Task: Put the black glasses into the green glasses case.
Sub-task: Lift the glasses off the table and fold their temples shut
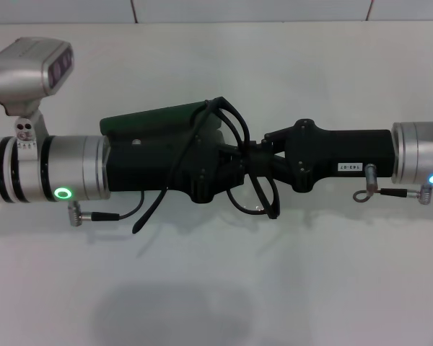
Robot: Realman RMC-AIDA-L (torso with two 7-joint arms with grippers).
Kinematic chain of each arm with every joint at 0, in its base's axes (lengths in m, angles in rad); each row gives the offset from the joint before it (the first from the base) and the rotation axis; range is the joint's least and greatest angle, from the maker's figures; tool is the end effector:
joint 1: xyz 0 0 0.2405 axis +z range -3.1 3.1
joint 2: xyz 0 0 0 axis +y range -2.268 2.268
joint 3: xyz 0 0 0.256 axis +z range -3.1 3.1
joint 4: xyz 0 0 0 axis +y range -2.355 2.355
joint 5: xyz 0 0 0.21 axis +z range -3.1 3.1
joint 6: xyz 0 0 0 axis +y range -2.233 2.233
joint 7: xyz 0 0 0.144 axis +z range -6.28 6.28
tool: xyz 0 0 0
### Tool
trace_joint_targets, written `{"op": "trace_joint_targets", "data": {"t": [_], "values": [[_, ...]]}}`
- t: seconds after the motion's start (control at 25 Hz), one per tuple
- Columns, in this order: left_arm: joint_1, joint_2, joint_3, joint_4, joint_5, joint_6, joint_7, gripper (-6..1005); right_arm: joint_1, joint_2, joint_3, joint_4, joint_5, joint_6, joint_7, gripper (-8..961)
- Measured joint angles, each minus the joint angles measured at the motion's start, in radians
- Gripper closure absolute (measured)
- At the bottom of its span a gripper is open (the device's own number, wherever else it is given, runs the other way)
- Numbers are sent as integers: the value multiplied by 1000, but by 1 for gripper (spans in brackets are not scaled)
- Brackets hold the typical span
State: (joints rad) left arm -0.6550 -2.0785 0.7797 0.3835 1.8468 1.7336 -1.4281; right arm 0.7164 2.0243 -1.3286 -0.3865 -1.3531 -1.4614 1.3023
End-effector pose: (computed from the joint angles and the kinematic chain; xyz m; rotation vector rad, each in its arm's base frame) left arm -0.2059 0.3108 -0.0381 2.7515 0.7300 1.0597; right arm 0.1771 0.3450 -0.0556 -2.9321 0.4845 0.9791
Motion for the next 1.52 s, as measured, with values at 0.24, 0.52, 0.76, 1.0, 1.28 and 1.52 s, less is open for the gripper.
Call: {"op": "trace_joint_targets", "data": {"t": [0.24, 0.52, 0.76, 1.0, 1.28, 1.52], "values": [[0, 1, -1, 0, 0, 4, 0, 994, -11, -1, 17, -1, 6, 6, 0, 895], [11, 11, 2, 0, 1, 21, -7, 993, -41, -13, 159, -15, 2, 11, -39, 895], [14, 13, 7, 0, 35, 22, -21, 992, -150, -12, 274, -169, 5, 27, -201, 893], [19, 14, 7, 0, 53, 23, -31, 991, -212, -6, 276, -236, 10, 84, -481, 895], [17, 14, 8, 0, 54, 23, -31, 990, -181, 2, 206, -173, 12, 104, -607, 894], [17, 12, 9, 0, 54, 23, -31, 989, -142, 3, 74, -121, 90, 145, -655, 895]]}}
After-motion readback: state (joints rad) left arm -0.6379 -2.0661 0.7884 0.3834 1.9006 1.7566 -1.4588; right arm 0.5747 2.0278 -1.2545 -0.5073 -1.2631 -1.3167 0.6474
